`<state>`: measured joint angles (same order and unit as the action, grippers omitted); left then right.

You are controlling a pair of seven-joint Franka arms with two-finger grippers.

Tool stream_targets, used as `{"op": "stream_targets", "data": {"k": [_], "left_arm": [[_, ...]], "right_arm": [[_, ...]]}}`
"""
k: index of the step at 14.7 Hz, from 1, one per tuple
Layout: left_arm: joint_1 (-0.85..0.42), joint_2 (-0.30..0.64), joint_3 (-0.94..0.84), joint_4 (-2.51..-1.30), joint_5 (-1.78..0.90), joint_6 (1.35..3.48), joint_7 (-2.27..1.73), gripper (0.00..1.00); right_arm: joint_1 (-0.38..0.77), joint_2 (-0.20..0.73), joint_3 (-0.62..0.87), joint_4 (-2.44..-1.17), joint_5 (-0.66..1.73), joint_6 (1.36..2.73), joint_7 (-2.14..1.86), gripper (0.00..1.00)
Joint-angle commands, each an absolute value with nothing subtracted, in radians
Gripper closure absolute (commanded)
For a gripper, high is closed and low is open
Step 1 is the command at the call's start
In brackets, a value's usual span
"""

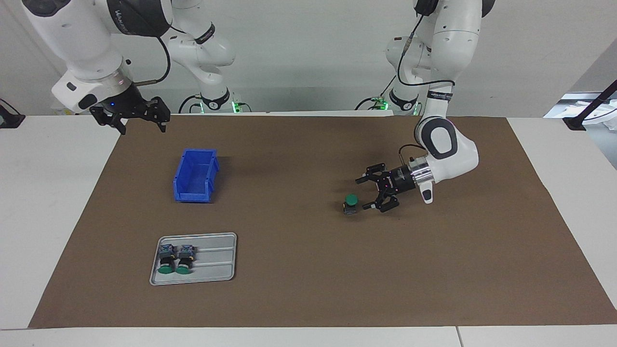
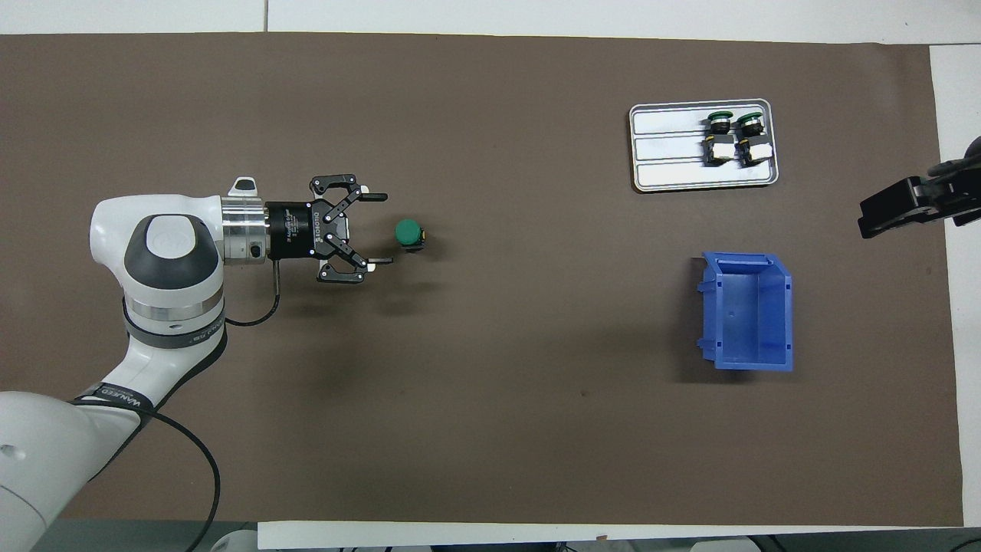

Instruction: Place and press button with both arms

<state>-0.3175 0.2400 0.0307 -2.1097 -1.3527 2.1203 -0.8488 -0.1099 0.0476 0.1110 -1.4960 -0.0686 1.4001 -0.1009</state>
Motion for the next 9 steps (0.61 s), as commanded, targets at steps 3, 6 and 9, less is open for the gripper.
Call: {"op": "stream_targets", "data": {"k": [3,6,9], "left_arm": [[-0.310,0.198,0.038,-2.053,-1.120,2.160,-0.868,0.00],[-0.322,0.199,0.038,-2.007,-0.978,2.161,-0.867,0.00],[-0.325,0.206,0.037,-1.964,-0.890,2.164,-0.867,0.00]], "right_arm": [[-0.118,0.025,0.117,-1.522,-0.069,1.396,-0.112,0.01],[-0.118,0.025,0.117,-1.523,-0.069,1.396,-0.112,0.01],[-0.118,0.025,0.117,-1.522,-0.069,1.396,-0.112,0.01]]}}
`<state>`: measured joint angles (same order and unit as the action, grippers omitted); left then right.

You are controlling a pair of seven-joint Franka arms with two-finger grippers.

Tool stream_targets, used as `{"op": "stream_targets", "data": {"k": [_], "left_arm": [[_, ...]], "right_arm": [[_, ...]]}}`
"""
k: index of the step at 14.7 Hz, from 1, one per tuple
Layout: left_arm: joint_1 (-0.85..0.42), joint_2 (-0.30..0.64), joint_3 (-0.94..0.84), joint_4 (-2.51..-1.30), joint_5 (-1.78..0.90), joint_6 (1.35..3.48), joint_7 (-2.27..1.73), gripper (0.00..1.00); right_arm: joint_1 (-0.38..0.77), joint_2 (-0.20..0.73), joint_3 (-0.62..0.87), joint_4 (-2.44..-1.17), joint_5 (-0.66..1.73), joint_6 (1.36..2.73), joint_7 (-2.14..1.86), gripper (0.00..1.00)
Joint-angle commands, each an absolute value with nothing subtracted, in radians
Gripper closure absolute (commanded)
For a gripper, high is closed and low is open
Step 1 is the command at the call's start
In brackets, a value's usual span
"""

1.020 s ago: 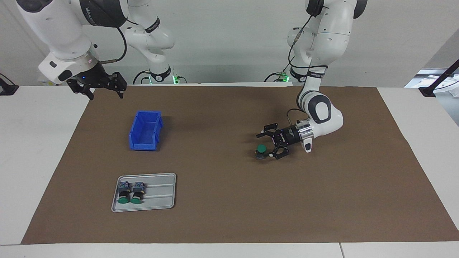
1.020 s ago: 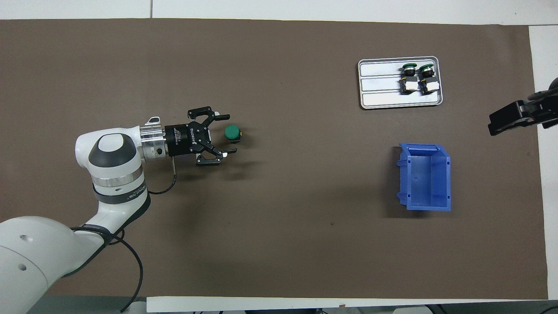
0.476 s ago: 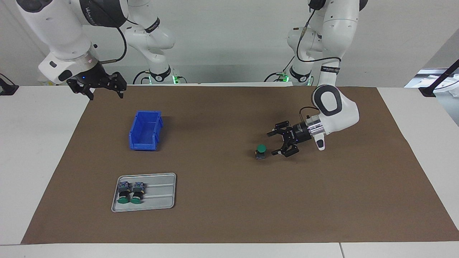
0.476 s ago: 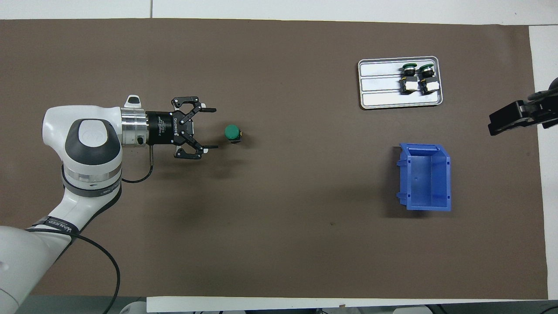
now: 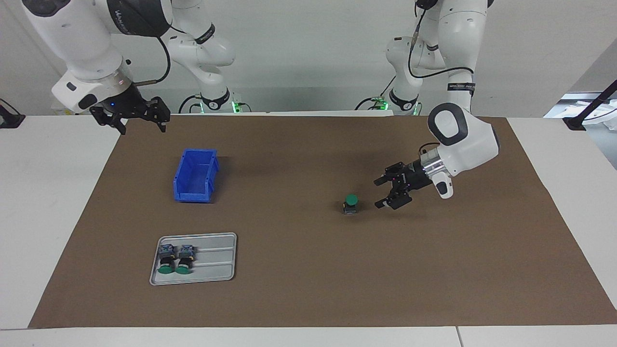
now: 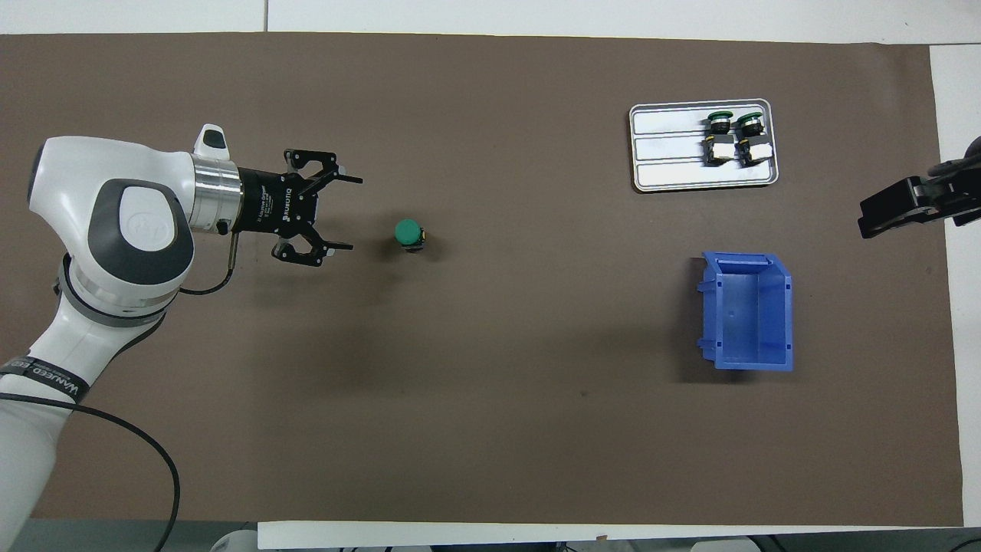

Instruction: Place and press button with both arms

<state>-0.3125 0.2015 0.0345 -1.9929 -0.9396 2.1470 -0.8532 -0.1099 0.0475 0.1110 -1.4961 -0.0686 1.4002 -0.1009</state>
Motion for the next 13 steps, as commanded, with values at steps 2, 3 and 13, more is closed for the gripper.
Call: {"op": "stream_targets", "data": {"k": [2,3,13], "left_arm": [[-0.325,0.207,0.037,-1.944,-0.888,2.172,-0.868,0.00],[-0.325,0.206,0.038,-1.942,-0.885,2.174,-0.865,0.00],[-0.487,0.233,0.031,-1.833,-0.389,2.148,-0.907,0.04]], "right_arm": [[-0.118,0.025,0.117,-1.522,-0.071,1.396,-0.112,0.01],[-0.118,0.025,0.117,-1.522,-0.069,1.396,-0.112,0.01],[-0.118,0.025,0.117,-1.522,-0.069,1.396,-0.112,0.01]]}}
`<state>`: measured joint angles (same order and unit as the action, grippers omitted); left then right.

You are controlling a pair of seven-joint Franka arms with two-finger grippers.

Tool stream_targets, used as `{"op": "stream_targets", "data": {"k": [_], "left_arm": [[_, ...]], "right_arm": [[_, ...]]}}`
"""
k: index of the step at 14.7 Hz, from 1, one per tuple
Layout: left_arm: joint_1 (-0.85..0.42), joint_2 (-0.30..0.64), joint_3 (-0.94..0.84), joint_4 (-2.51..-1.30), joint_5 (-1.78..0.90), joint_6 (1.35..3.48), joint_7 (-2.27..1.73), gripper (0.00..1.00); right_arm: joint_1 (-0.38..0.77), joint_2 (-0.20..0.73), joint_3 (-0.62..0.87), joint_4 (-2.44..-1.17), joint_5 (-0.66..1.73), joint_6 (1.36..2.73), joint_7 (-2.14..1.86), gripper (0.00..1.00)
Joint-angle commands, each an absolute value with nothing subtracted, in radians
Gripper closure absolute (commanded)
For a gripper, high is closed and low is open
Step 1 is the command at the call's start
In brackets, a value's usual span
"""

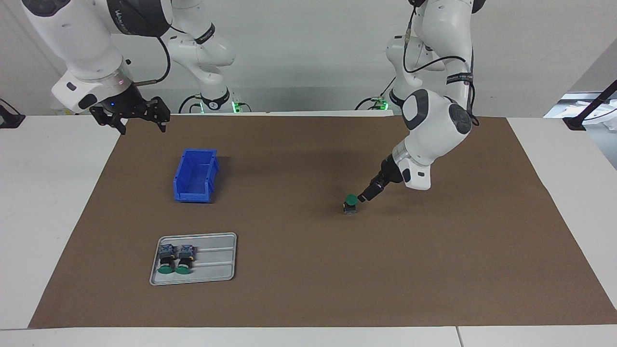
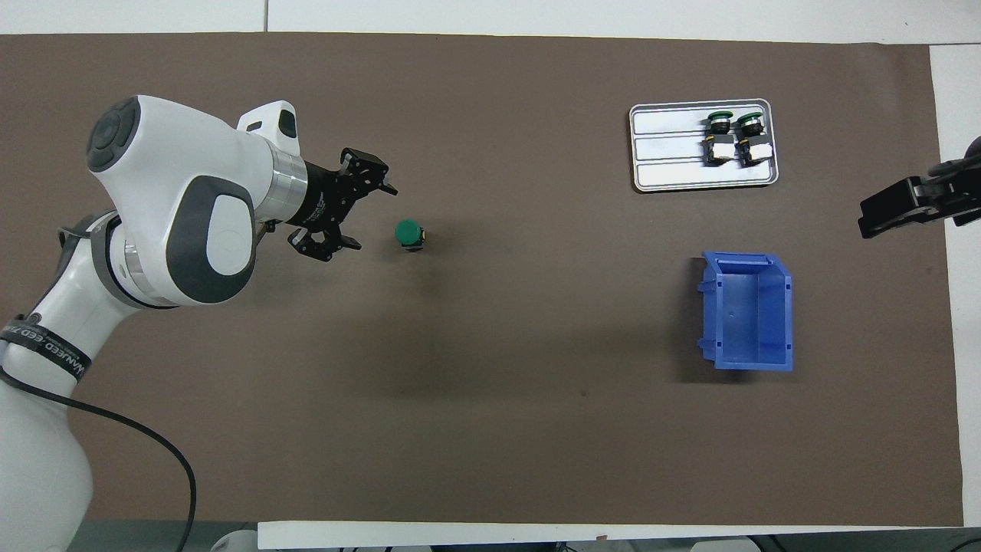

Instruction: Place and press button with both arms

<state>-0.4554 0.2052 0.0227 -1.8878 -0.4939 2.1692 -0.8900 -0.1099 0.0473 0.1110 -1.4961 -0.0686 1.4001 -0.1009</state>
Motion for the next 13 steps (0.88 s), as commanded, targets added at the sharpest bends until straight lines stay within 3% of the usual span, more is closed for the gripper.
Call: {"op": "stream_targets", "data": {"k": [1,5,9,12,13], "left_arm": [[-0.494,0.239,0.029,-1.809,-0.321,2.138,-0.907,0.12],[-0.535,0.273,0.028,-1.750,-0.208,2.111,-0.879,0.54],[-0.543,0.285,0.026,-1.749,-0.161,2.120,-0.792,0.73],[-0.554,0.304,0.026,-1.747,-0.161,2.118,-0.792,0.99],[-0.555,0.305,0.026,-1.747,-0.160,2.120,-0.792,1.00]], "right_arm": [[-0.118,0.025,0.117,-1.522,-0.069,1.396,-0.112,0.01],[-0.118,0.025,0.117,-1.522,-0.071,1.396,-0.112,0.01],[-0.118,0.025,0.117,-1.522,-0.069,1.396,-0.112,0.01],[-0.118,0.025,0.117,-1.523,-0.069,1.396,-0.112,0.01],[-0.118,0.025,0.117,-1.522,-0.069,1.396,-0.112,0.01]]}}
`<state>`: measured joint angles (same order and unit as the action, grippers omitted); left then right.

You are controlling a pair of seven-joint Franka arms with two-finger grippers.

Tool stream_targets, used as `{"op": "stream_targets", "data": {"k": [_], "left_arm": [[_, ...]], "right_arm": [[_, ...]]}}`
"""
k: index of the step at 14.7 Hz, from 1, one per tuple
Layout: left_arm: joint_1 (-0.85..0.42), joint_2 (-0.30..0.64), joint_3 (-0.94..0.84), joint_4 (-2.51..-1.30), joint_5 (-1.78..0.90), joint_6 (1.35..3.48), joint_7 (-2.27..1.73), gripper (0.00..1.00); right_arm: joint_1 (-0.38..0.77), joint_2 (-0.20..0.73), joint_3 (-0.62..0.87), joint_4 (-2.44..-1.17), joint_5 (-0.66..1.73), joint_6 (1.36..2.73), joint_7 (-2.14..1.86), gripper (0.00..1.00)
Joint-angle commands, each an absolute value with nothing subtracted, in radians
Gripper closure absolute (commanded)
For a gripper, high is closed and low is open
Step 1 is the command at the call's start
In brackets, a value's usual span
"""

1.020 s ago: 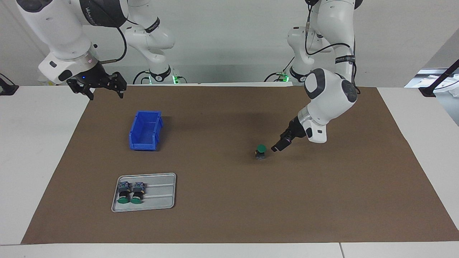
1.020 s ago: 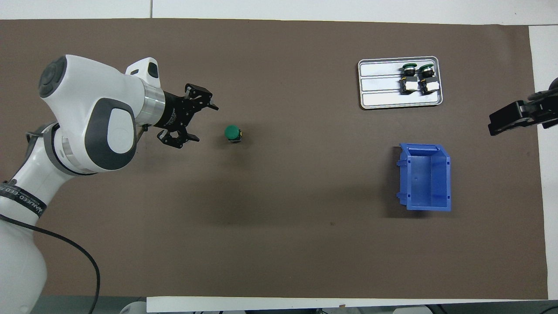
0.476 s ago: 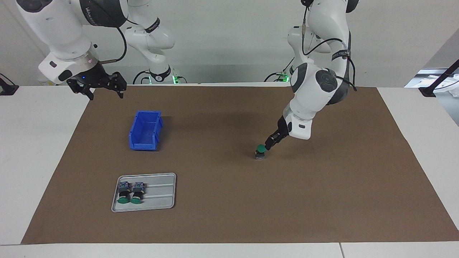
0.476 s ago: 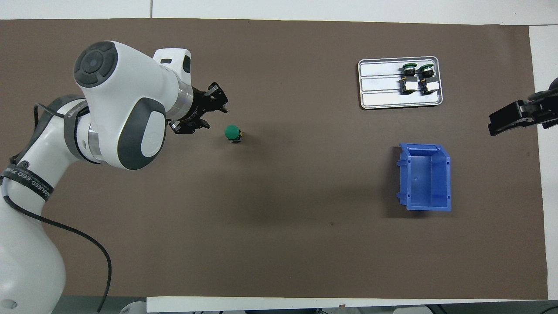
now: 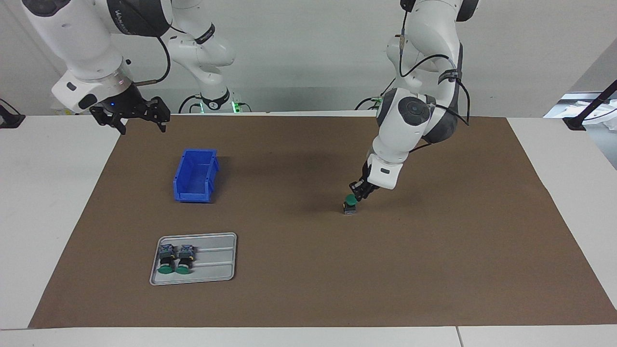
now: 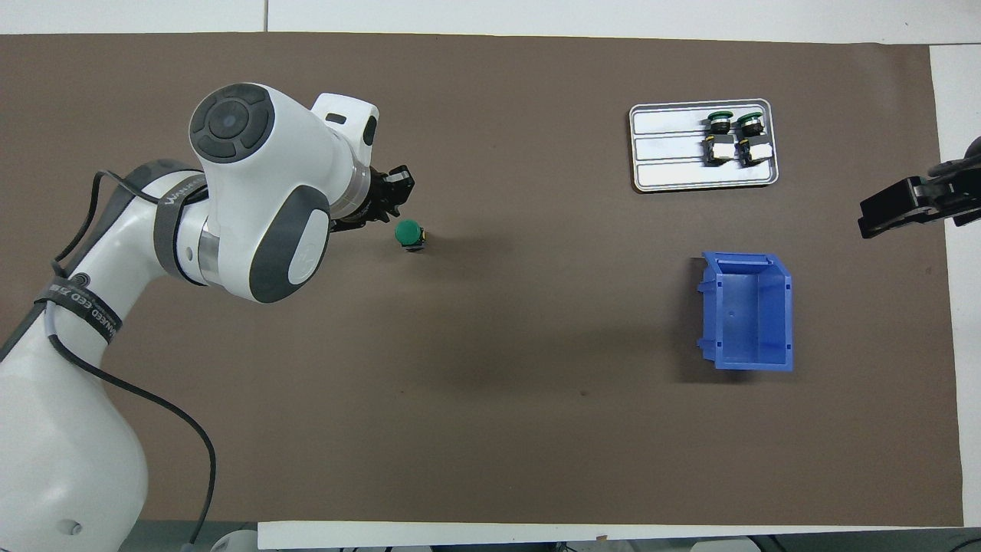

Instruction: Place and press button with both arms

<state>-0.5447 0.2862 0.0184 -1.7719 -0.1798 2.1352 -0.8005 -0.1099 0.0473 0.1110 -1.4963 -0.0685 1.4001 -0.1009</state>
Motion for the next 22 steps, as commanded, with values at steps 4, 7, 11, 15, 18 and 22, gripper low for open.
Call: {"op": "stream_targets", "data": {"k": [4,7,11,15,18,22], "left_arm": [[-0.584,0.308,0.026,-1.763,-0.163,2.128,-0.790,1.00],[-0.594,0.318,0.026,-1.766,-0.163,2.131,-0.790,1.00],[-0.594,0.328,0.026,-1.776,-0.163,2.129,-0.788,1.00],[-0.594,0.331,0.026,-1.795,-0.163,2.158,-0.788,1.00],[-0.594,0.334,0.026,-1.809,-0.163,2.174,-0.787,1.00],[-0.594,0.334,0.026,-1.842,-0.163,2.195,-0.741,1.00]], "right_arm": [[-0.118,0.025,0.117,-1.522,-0.071,1.396,-0.112,0.01],[-0.118,0.025,0.117,-1.522,-0.069,1.396,-0.112,0.01],[-0.117,0.025,0.117,-1.522,-0.069,1.396,-0.112,0.01],[-0.118,0.025,0.117,-1.522,-0.069,1.396,-0.112,0.01],[-0.118,0.025,0.117,-1.522,-0.069,1.396,-0.112,0.01],[-0.118,0.025,0.117,-1.522,-0.069,1.396,-0.112,0.01]]}}
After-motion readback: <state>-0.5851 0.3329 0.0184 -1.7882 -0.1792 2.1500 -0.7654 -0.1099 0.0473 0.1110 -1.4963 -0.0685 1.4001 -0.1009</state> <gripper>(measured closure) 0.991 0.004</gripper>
